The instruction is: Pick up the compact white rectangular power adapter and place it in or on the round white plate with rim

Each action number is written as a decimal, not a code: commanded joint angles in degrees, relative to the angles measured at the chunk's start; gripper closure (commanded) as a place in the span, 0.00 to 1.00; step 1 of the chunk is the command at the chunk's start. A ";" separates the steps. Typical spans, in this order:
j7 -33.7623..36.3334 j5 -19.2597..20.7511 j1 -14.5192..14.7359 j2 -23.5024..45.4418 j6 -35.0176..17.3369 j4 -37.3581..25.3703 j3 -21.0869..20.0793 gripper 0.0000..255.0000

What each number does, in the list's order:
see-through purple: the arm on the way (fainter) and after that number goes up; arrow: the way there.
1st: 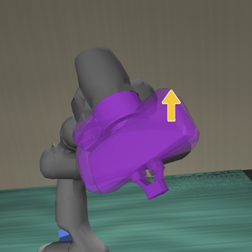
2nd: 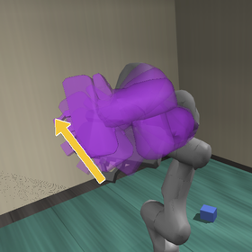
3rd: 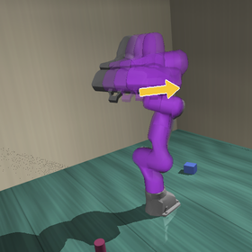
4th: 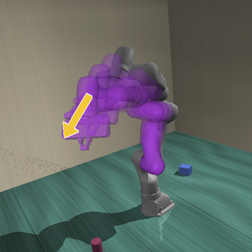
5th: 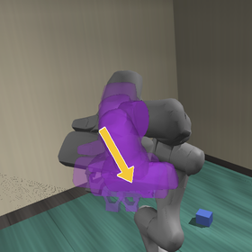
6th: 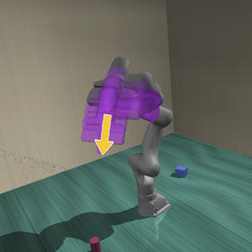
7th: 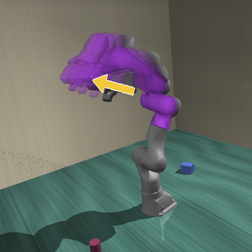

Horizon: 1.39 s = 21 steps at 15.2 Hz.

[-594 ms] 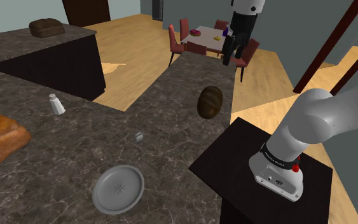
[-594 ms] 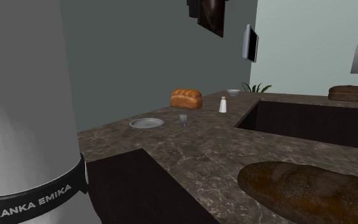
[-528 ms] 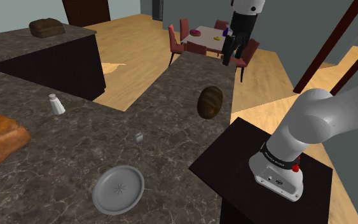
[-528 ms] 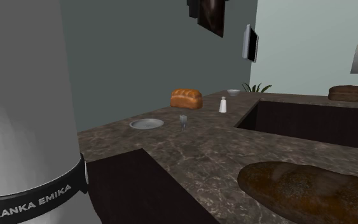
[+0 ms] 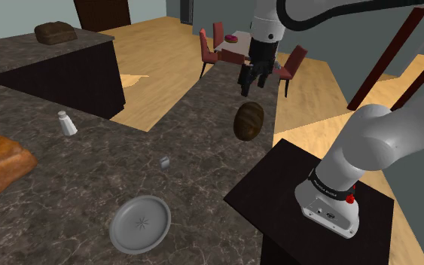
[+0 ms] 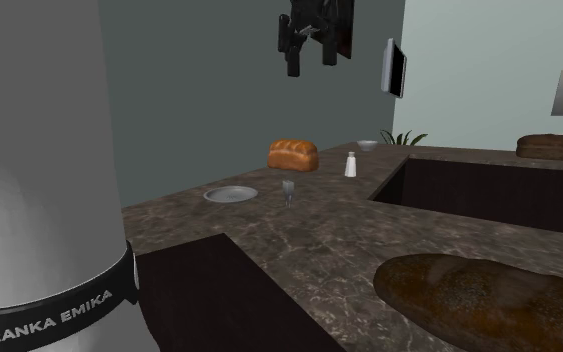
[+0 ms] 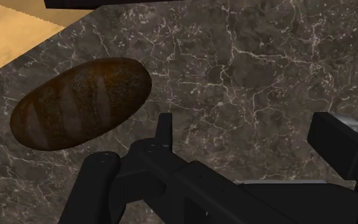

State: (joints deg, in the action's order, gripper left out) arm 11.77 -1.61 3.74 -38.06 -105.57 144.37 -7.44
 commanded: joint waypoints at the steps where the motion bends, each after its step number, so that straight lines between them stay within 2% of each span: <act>1: 2.18 -0.97 0.54 2.76 -3.95 0.92 -1.74 0.00; 7: 9.00 -2.69 1.87 12.55 -14.21 0.88 -7.12 0.00; 12: 15.41 -1.82 2.21 22.54 -22.17 -1.49 -11.49 0.00; 16: 21.51 1.16 2.28 31.43 -27.64 -4.87 -14.46 0.00; 21: 30.40 7.81 3.39 43.23 -32.68 -10.92 -16.36 0.00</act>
State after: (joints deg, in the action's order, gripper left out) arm 39.87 4.68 6.63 2.76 -136.91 134.35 -23.36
